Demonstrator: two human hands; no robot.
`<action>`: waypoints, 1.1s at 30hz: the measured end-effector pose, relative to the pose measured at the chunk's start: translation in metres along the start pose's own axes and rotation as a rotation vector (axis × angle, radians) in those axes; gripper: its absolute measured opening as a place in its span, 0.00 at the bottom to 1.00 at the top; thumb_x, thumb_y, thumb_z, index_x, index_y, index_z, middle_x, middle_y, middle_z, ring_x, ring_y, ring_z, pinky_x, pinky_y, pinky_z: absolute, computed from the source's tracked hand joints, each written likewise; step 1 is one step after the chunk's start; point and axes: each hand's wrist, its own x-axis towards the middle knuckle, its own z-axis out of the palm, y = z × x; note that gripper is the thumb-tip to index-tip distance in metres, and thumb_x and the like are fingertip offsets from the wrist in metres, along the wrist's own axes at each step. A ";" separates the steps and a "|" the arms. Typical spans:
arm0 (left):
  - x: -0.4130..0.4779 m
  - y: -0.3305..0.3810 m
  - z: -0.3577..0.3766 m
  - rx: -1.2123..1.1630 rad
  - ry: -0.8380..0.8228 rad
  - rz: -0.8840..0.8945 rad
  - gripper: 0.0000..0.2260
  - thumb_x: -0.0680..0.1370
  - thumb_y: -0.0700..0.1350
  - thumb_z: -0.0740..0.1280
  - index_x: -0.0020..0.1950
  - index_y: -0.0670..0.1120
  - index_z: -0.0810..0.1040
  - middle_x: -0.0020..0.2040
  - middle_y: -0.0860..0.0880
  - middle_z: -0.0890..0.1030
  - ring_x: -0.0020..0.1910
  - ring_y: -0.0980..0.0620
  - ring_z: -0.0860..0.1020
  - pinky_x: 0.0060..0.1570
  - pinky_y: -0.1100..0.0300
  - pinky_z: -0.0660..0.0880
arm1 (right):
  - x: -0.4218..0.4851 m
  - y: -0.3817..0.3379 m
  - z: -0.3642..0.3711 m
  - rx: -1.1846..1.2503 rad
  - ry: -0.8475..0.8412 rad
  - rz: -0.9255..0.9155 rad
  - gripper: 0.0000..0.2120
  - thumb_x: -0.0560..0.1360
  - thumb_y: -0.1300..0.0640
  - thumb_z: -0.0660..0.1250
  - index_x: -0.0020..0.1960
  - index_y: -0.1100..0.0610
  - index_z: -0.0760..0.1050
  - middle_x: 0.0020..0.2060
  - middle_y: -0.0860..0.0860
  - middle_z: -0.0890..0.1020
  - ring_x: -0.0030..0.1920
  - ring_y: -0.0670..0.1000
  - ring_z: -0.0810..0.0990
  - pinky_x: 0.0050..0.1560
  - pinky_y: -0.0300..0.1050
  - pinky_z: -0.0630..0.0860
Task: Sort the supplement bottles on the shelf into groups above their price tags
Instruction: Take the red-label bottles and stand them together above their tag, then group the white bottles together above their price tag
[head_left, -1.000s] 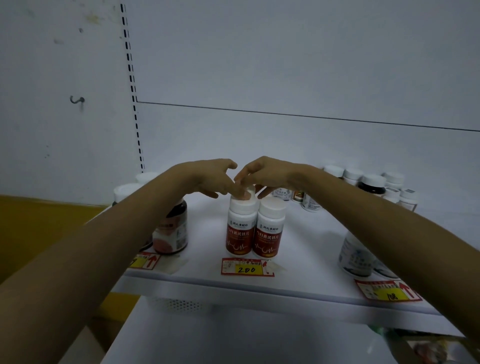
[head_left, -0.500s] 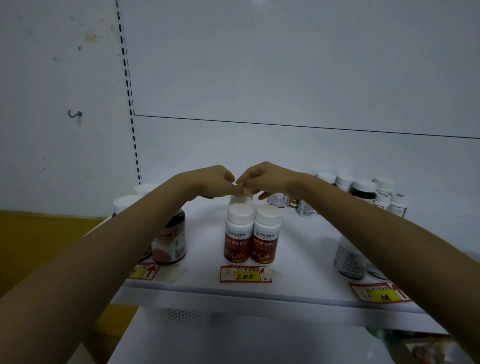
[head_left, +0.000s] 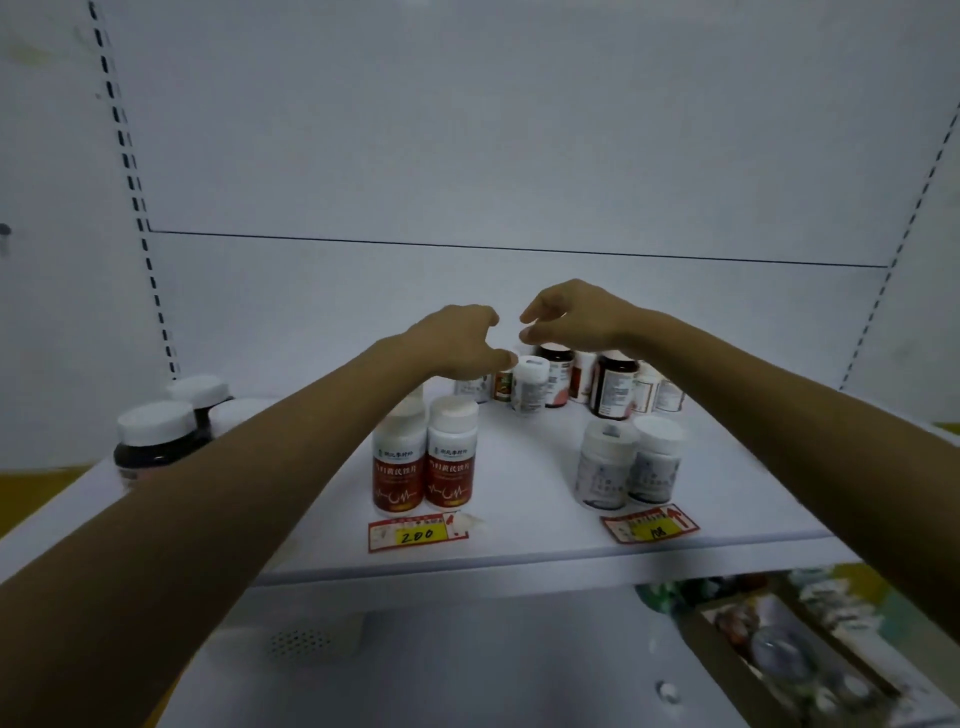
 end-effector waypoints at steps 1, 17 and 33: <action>0.003 0.006 0.003 0.011 -0.007 0.014 0.29 0.76 0.56 0.63 0.73 0.45 0.60 0.72 0.46 0.66 0.68 0.46 0.67 0.65 0.51 0.67 | -0.002 0.005 -0.004 -0.017 -0.002 0.009 0.18 0.75 0.53 0.68 0.62 0.58 0.75 0.60 0.55 0.78 0.57 0.52 0.76 0.54 0.43 0.70; 0.051 0.047 0.051 0.522 0.074 -0.084 0.22 0.80 0.55 0.52 0.71 0.46 0.62 0.68 0.46 0.70 0.66 0.45 0.69 0.59 0.50 0.69 | 0.094 0.100 0.026 -0.439 -0.166 -0.102 0.25 0.73 0.46 0.67 0.68 0.53 0.67 0.63 0.53 0.75 0.60 0.55 0.74 0.54 0.49 0.71; 0.072 0.054 0.095 0.261 0.068 -0.341 0.18 0.79 0.53 0.57 0.66 0.48 0.67 0.64 0.48 0.75 0.60 0.45 0.74 0.56 0.50 0.72 | 0.118 0.129 0.060 -0.284 -0.134 -0.257 0.19 0.73 0.51 0.67 0.59 0.59 0.71 0.57 0.56 0.77 0.56 0.57 0.76 0.46 0.45 0.70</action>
